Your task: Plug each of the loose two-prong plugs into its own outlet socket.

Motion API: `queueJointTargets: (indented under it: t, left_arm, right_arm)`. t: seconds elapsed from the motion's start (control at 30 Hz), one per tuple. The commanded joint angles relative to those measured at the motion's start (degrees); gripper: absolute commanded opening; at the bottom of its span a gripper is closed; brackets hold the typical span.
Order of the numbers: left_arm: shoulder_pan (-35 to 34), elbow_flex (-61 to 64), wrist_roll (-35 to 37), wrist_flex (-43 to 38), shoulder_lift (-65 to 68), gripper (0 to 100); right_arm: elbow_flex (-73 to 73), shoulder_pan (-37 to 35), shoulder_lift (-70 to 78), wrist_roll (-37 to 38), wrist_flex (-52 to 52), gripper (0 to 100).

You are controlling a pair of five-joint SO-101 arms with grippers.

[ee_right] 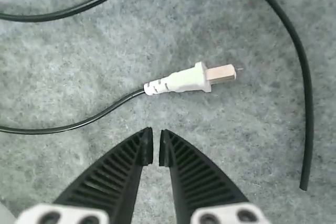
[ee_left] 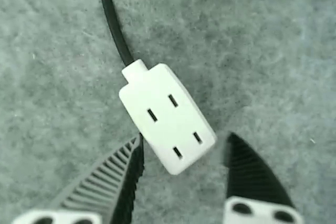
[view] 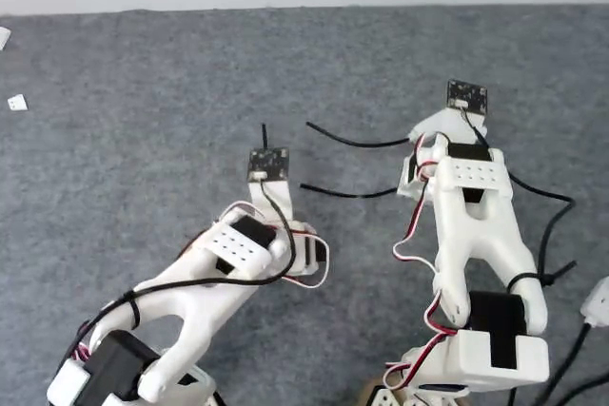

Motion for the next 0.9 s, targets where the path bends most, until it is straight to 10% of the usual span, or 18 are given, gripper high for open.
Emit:
queueJointTargets:
  t: [0.0, 0.63, 0.87]
  left_arm:
    - [0.62, -1.01, -3.16, -1.93, -1.93, 6]
    - [-0.18, 0.31, -13.1, -3.25, -2.02, 2]
    - [-0.09, -0.66, -12.84, 0.88, -2.55, 20]
  right_arm:
    - [-3.34, -0.57, -0.22, 0.79, 0.31, 2.9]
    - [-3.43, -0.66, 0.04, 1.14, 0.13, 3.0]
    - [-4.75, -3.3, -0.13, 4.92, 3.38, 3.1]
